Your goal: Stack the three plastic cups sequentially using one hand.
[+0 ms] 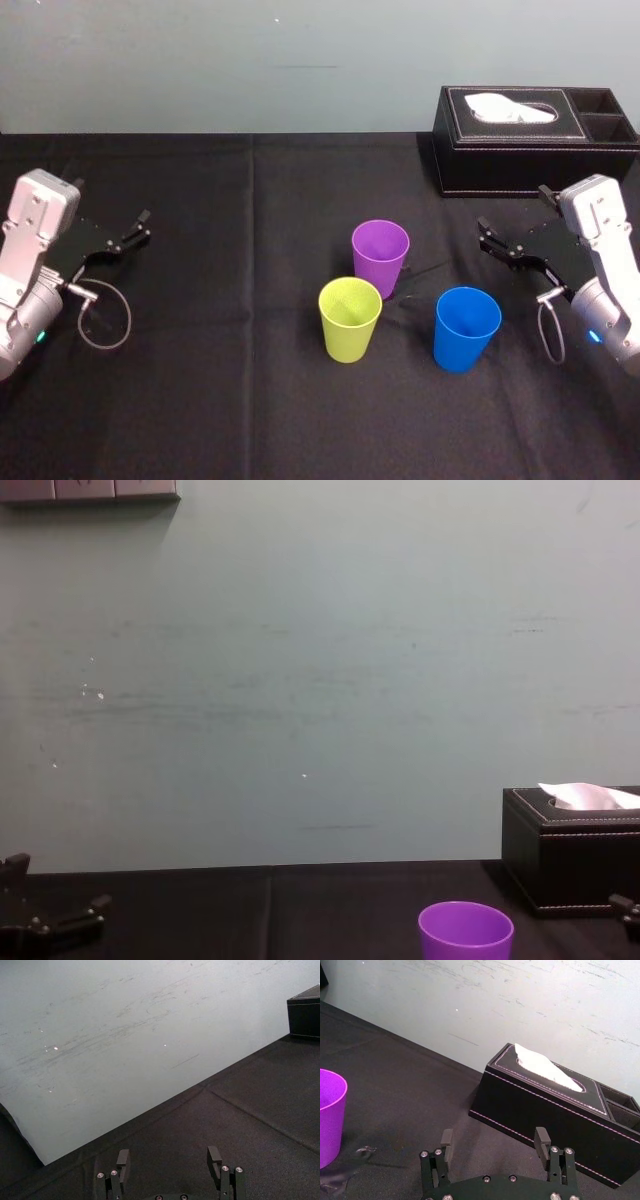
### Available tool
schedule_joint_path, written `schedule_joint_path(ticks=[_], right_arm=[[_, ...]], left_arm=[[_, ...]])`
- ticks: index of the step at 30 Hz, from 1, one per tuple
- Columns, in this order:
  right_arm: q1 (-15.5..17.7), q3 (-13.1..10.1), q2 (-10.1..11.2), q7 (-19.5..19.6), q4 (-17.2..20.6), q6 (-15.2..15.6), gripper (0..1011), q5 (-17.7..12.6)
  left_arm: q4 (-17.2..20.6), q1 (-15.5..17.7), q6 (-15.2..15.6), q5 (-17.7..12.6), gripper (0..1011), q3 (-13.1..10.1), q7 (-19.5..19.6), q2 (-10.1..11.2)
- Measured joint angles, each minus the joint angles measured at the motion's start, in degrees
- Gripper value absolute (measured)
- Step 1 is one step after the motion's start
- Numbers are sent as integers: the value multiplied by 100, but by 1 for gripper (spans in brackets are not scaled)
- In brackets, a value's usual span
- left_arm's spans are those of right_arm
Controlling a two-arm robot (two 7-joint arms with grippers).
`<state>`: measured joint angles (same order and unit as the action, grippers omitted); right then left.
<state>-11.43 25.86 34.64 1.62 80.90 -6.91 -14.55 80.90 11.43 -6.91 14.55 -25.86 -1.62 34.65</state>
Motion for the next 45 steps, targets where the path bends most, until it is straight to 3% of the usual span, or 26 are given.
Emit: schedule_joint_path(ticks=[45], right_arm=[[0, 0, 0, 0, 0, 0, 1003, 0]], left_arm=[[0, 0, 0, 0, 1011, 0, 0, 0]])
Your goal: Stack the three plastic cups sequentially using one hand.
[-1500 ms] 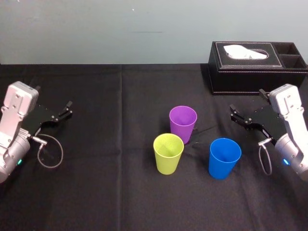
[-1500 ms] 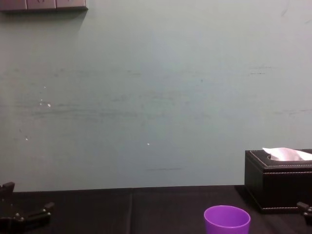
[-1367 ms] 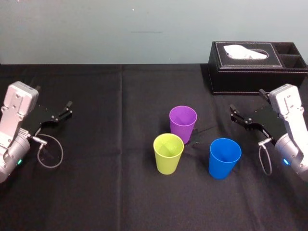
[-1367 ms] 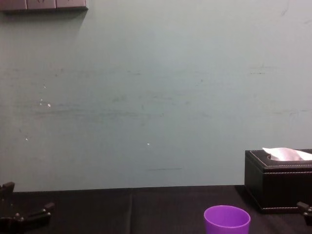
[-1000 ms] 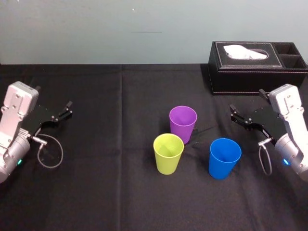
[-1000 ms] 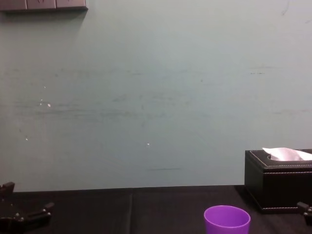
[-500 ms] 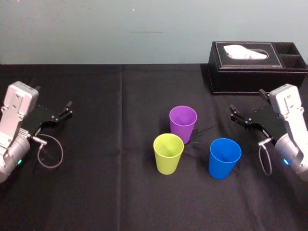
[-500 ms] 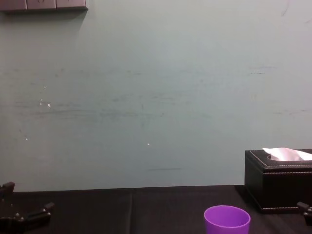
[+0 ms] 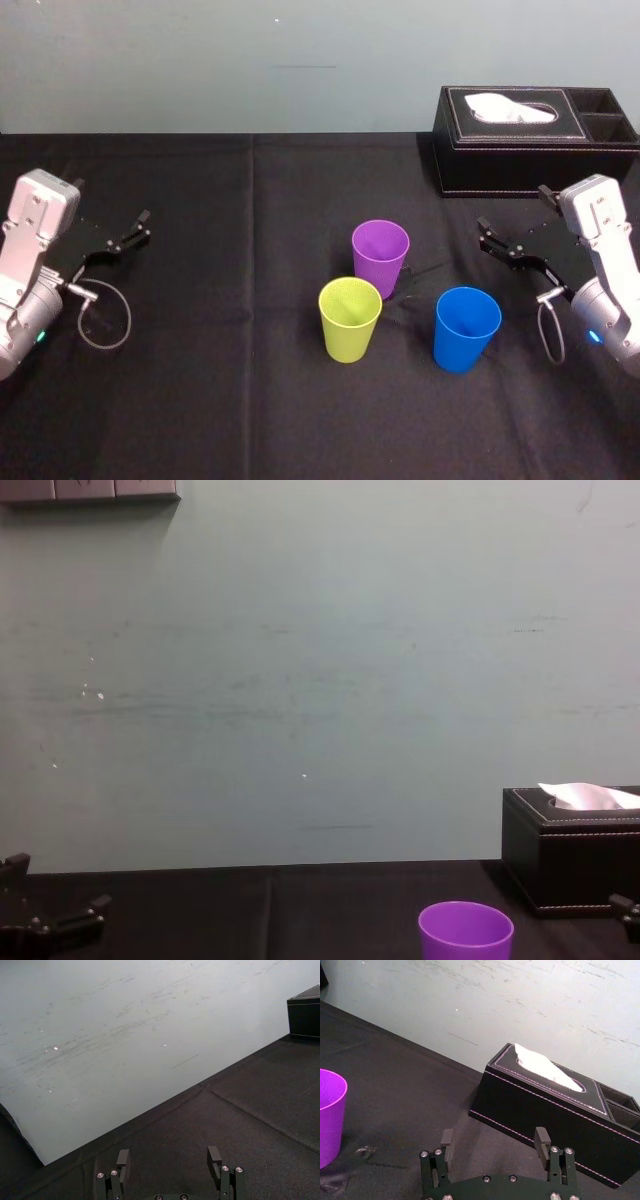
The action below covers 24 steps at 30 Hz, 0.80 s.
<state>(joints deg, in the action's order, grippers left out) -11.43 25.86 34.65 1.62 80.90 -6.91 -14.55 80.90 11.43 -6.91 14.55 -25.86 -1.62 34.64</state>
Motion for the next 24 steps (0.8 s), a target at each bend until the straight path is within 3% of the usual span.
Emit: schedule_joint_path(ticks=[7, 12, 18, 24], right_arm=[[2, -6, -1, -7, 0, -4, 1003, -1], [160, -181, 30, -85, 110, -154, 1003, -95], [541, -460, 194, -139, 504, -187, 1003, -259], [1176, -787, 496, -277, 1078, -154, 1003, -528]], left_arm=[[0, 0, 0, 0, 1011, 0, 0, 0], [0, 0, 0, 0, 1011, 0, 0, 0], [0, 0, 0, 0, 1011, 0, 0, 0], [0, 0, 0, 0, 1011, 0, 0, 0]])
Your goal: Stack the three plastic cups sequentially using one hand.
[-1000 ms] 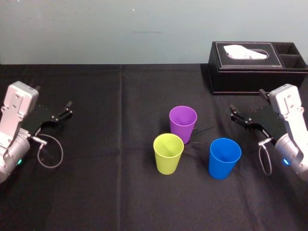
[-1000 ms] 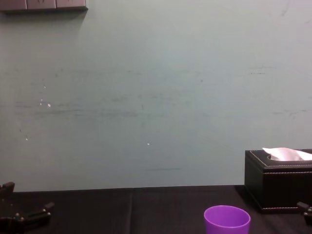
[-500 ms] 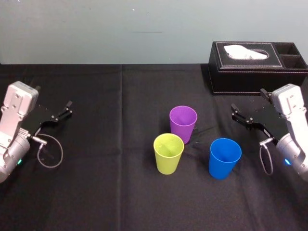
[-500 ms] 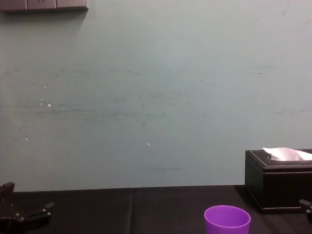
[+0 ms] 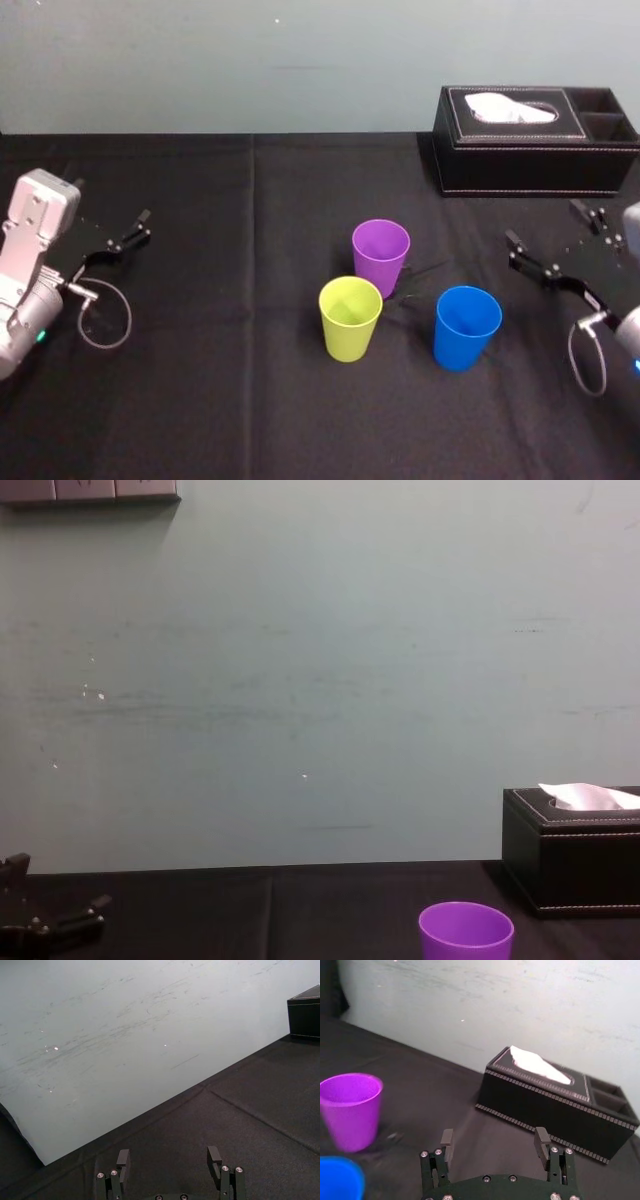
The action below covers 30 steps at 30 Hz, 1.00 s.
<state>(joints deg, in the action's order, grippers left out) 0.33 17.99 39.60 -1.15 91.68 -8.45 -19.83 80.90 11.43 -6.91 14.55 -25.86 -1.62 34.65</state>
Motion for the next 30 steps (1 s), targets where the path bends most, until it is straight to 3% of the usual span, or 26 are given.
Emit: schedule_joint_path(ticks=[8, 14, 21, 30], right_arm=[[1084, -411, 373, -223, 647, -92, 1003, -369], [1715, -568, 639, -522, 994, -98, 1003, -526], [1988, -578, 629, -788, 1145, -164, 1003, -586], [1888, -434, 392, -1089, 1069, -180, 1003, -615]], left_arm=[[0, 0, 0, 0, 1011, 0, 0, 0], [0, 0, 0, 0, 1012, 0, 0, 0], [0, 0, 0, 0, 1011, 0, 0, 0], [0, 0, 0, 0, 1012, 0, 0, 0]])
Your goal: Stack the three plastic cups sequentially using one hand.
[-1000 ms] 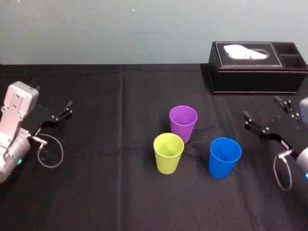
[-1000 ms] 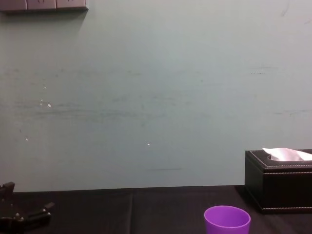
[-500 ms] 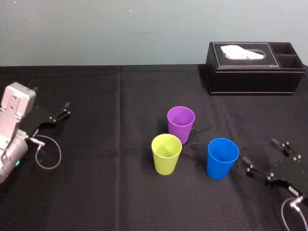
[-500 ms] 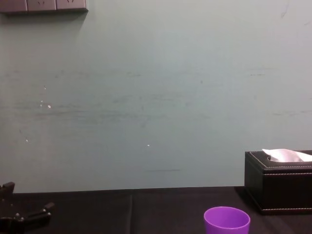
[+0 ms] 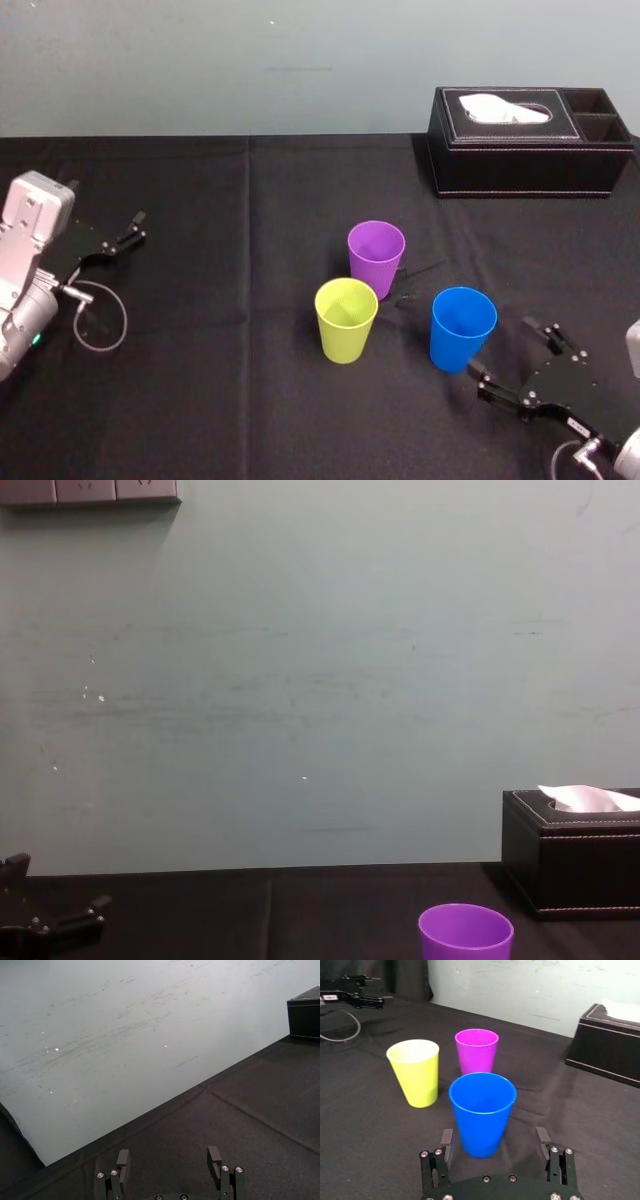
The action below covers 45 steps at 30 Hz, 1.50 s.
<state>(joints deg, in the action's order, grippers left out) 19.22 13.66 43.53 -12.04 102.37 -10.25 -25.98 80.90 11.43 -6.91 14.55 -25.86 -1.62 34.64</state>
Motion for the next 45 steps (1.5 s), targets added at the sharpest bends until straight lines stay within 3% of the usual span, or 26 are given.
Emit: schedule_joint_path(ticks=[32, 42, 45], right_arm=[[-716, 162, -858, -503, -538, 218, 1003, 392], [-726, 165, -869, -503, -550, 225, 997, 414], [-717, 163, -861, -501, -542, 225, 927, 402]], left_arm=[[0, 0, 0, 0, 1011, 0, 0, 0], [0, 0, 0, 0, 1012, 0, 0, 0], [0, 0, 0, 0, 1011, 0, 0, 0]])
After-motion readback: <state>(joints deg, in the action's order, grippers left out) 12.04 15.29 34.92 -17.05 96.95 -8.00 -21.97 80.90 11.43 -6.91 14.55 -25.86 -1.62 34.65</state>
